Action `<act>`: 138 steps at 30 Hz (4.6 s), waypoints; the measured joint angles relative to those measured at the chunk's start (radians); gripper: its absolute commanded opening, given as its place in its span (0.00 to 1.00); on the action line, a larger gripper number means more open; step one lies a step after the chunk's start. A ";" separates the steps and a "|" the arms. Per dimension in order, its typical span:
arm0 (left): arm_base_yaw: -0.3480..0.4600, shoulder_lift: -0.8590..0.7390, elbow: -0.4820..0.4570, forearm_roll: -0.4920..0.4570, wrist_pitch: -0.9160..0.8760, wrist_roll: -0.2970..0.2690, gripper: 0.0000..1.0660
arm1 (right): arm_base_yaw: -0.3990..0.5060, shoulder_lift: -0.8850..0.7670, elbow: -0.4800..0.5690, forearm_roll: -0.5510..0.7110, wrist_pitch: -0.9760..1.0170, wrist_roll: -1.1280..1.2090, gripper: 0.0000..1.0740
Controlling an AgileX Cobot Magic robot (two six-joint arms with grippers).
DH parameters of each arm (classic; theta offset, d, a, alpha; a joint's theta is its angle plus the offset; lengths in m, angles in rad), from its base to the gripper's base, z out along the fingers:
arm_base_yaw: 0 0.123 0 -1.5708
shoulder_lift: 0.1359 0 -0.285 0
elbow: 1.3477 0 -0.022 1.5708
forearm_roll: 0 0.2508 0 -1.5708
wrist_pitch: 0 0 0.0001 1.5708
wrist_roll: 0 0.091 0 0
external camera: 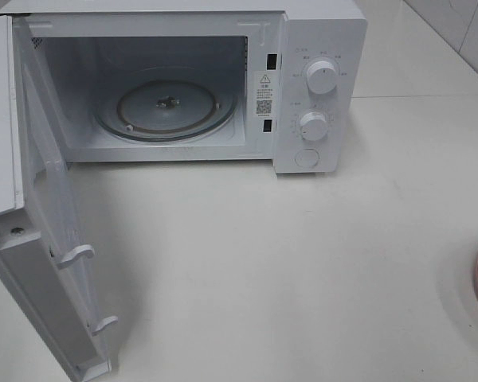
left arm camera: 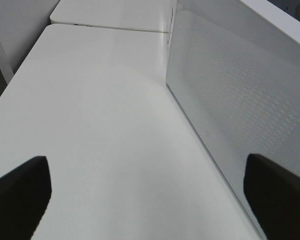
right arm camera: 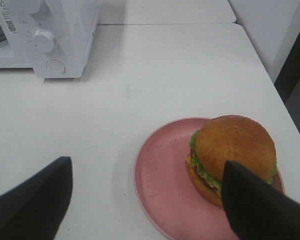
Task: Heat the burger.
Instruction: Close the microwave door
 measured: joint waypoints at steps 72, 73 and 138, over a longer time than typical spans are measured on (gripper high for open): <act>0.000 1.137 0.334 0.176 -1.663 -0.070 0.00 | 0.000 0.000 0.000 0.000 0.000 0.000 0.71; 0.000 1.157 0.334 0.192 -1.680 -0.085 0.00 | 0.000 0.000 0.000 0.000 0.000 0.000 0.71; -0.641 1.871 -0.377 0.088 -1.763 -0.108 0.00 | 0.000 0.000 0.000 0.000 0.000 0.000 0.71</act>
